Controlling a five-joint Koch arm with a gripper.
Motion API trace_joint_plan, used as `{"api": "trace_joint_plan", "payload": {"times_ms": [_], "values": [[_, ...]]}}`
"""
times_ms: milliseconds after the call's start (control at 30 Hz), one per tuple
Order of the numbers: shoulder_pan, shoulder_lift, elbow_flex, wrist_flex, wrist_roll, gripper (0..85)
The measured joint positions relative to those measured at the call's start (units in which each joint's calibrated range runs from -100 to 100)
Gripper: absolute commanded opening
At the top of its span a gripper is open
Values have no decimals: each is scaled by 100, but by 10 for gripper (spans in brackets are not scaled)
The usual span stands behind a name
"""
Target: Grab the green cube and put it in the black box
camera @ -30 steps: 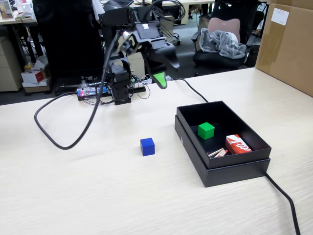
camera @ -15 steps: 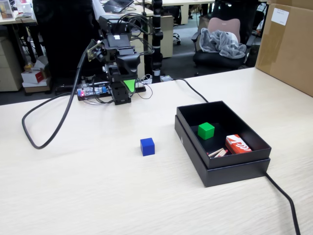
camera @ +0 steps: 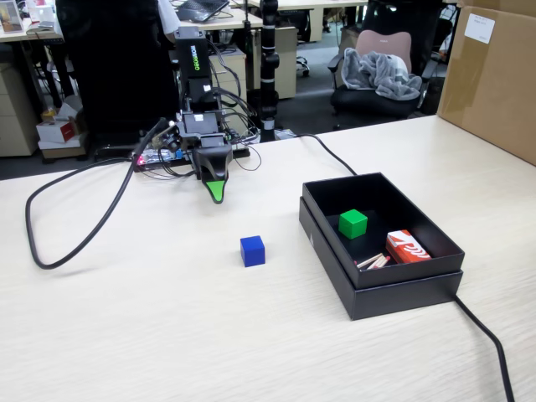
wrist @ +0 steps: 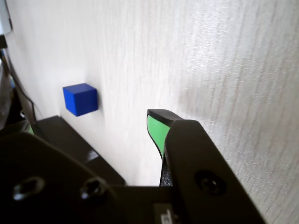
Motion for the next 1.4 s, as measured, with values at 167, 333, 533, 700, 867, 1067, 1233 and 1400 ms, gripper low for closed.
{"api": "trace_joint_plan", "payload": {"times_ms": [167, 333, 533, 700, 867, 1067, 1233, 1400], "values": [[-15, -26, -876, 906, -29, 475], [-5, -26, -1397, 1316, -29, 476], [-5, -26, -1461, 1239, -24, 491], [5, -104, -1461, 999, -34, 491], [5, -91, -1461, 999, -34, 491], [5, -104, -1461, 999, -34, 491], [10, -91, -1461, 999, -34, 491], [5, -91, -1461, 999, -34, 491]]}}
